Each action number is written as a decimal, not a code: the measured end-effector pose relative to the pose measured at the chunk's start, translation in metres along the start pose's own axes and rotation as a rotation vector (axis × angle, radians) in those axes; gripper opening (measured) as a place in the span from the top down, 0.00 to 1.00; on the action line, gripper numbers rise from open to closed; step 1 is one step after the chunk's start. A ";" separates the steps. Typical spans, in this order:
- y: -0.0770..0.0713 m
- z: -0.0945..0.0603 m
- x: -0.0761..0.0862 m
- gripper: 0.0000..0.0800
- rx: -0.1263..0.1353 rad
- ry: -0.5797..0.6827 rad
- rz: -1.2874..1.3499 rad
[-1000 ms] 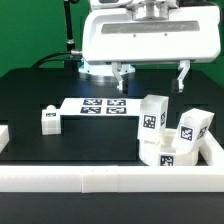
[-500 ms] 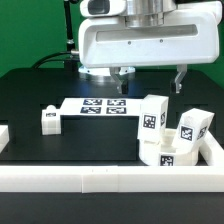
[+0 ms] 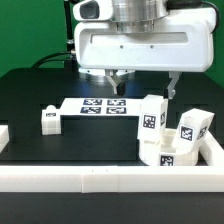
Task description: Assemble stool
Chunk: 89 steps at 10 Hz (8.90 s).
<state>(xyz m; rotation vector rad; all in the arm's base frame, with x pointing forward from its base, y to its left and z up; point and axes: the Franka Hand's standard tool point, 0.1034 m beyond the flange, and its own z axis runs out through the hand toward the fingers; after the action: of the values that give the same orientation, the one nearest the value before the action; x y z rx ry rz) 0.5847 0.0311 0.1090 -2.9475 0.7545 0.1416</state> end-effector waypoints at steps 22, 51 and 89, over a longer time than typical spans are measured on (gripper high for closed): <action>-0.027 0.019 -0.009 0.58 0.129 0.011 1.156; -0.047 0.000 -0.007 0.19 0.186 0.178 0.167; -0.021 0.030 -0.004 0.57 -0.129 0.095 -0.149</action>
Offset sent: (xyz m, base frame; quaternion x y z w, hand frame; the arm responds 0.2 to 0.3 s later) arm -0.0027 0.0043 -0.0150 0.0049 0.0123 -0.0116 0.9998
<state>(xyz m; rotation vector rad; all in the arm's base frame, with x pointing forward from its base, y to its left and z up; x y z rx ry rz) 0.5894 0.0544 0.0812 -3.1391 0.5532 0.0411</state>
